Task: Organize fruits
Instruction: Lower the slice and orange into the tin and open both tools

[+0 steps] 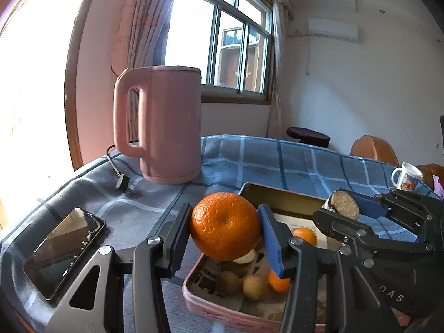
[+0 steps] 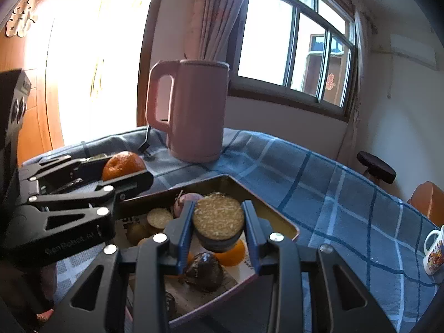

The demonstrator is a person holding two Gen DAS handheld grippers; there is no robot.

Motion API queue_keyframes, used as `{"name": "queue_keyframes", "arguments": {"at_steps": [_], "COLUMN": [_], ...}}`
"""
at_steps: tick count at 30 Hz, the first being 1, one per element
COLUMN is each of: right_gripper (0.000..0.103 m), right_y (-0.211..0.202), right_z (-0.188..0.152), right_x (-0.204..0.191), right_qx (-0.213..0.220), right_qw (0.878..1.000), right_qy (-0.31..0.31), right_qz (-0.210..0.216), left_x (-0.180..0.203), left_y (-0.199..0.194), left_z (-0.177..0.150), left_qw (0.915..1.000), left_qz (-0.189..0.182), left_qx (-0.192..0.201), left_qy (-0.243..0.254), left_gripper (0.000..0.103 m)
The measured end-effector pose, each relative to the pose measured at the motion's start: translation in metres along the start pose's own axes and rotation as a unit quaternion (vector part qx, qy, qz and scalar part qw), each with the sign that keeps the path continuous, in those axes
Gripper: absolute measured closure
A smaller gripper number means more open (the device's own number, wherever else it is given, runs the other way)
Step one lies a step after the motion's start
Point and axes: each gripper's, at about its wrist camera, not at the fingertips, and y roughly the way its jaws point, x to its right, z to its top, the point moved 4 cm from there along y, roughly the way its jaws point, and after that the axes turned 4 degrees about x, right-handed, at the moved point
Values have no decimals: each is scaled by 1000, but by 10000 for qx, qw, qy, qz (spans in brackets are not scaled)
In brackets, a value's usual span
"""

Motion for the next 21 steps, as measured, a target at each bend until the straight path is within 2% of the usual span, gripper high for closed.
{"name": "queue_keyframes", "arguments": {"at_steps": [21], "right_gripper": [66], "right_y": [32], "right_z": [-20], "right_x": [-17], "right_qx": [-612], "right_qw": [9979], "right_qy": [16], "right_qz": [235], "left_x": [-2], "left_y": [15], "left_z": [-17], "left_qw": [9987], "left_qz": [-118], "left_qx": [-486], "left_qy": [64], "left_gripper": [53]}}
